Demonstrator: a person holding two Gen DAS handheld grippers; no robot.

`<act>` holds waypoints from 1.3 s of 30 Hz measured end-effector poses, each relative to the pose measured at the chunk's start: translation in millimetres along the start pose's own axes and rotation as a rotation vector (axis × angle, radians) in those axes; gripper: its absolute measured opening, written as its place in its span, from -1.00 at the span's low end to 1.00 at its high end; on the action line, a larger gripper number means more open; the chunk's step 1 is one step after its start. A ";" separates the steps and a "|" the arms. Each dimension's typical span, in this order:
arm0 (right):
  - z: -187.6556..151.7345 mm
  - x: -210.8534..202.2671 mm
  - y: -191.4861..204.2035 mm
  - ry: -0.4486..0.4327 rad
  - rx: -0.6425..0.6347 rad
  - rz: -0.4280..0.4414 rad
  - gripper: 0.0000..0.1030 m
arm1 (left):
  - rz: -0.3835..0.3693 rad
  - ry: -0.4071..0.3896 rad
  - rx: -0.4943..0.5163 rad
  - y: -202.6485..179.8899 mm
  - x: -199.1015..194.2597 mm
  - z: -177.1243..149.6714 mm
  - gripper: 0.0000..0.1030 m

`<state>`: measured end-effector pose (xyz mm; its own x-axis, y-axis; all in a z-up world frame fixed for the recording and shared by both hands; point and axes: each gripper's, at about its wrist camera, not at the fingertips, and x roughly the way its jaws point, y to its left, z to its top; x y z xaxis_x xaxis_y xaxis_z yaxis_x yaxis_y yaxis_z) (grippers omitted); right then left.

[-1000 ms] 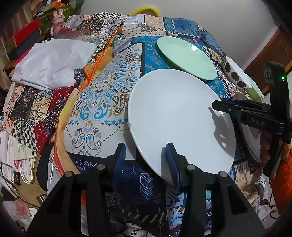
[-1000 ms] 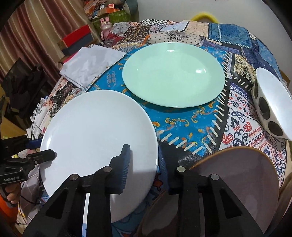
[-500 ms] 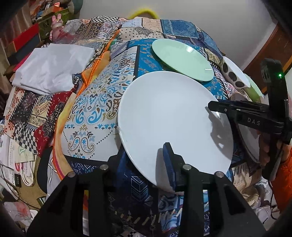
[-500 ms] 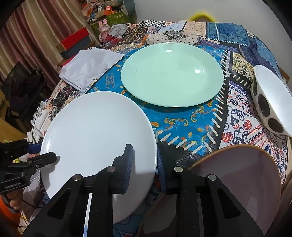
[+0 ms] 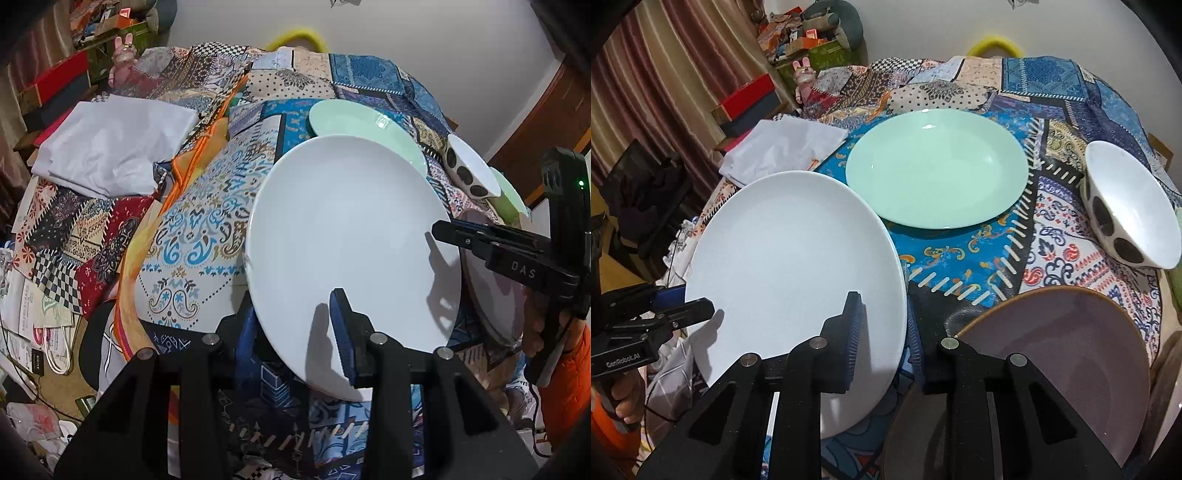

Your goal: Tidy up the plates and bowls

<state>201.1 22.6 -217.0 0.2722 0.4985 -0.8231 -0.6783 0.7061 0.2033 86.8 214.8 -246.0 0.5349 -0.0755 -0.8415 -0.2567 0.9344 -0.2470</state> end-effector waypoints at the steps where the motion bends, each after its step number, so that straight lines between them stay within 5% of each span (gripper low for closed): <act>1: 0.1 -2.6 -0.7 -0.007 0.004 0.000 -0.57 | -0.004 -0.003 -0.001 -1.1 -1.3 1.3 -0.24; 39: -41.5 -107.9 -66.2 -0.186 0.140 -0.100 -0.57 | -0.091 -0.083 0.199 -120.3 -26.1 21.0 -0.25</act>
<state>188.3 -98.7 -163.6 0.4627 0.4972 -0.7340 -0.5441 0.8129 0.2077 120.6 111.7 -184.3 0.6149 -0.1415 -0.7758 -0.0453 0.9758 -0.2138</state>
